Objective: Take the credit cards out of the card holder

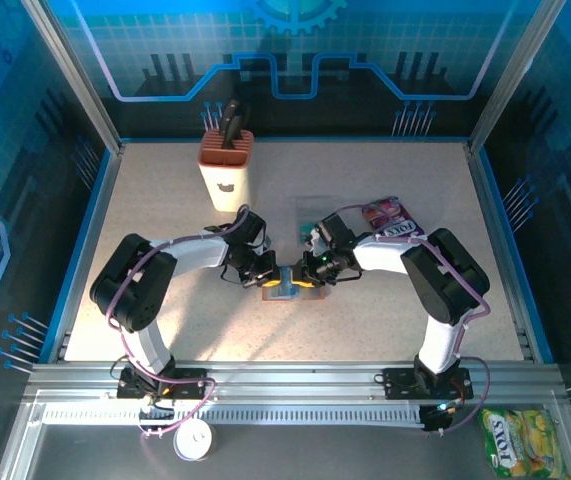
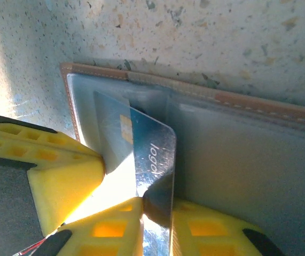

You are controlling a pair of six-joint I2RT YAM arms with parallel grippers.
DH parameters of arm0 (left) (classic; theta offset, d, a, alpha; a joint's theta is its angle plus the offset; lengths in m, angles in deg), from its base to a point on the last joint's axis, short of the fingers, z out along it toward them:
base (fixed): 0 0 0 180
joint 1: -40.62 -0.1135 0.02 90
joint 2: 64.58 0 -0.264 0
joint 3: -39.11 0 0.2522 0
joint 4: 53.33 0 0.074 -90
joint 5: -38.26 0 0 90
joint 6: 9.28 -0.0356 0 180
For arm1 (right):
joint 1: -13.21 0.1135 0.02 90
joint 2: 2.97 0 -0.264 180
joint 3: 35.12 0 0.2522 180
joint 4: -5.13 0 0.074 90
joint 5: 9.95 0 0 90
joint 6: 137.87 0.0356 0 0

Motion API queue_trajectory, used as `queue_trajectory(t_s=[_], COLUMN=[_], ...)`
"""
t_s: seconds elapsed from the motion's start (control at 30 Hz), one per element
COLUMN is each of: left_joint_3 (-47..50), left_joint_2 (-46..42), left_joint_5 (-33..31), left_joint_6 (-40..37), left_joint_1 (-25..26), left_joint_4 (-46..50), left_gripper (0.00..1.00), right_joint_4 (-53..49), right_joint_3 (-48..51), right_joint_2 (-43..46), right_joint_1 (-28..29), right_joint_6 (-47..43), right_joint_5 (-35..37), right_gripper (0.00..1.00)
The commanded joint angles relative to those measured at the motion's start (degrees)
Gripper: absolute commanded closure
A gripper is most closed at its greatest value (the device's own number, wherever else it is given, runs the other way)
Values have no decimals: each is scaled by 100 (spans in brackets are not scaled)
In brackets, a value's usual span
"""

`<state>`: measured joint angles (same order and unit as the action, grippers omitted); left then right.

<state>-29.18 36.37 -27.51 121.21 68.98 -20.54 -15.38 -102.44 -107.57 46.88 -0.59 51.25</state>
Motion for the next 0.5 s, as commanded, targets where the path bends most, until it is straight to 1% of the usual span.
queue_trajectory(t_s=[0.0,0.23,0.47], left_joint_3=[115,126,125], left_joint_2=[-4,-17,-56], left_joint_5=[-68,-76,-94], left_joint_6=[20,21,19], left_joint_1=[32,32,35], left_joint_4=[78,90,101], left_gripper=[94,93,93], right_joint_4=[147,132,-72], right_joint_3=[100,209,267], right_joint_2=[110,209,386], right_joint_1=[-43,-110,-236], right_joint_6=[65,28,-120], right_joint_5=[-127,-99,-73], right_gripper=[83,86,87])
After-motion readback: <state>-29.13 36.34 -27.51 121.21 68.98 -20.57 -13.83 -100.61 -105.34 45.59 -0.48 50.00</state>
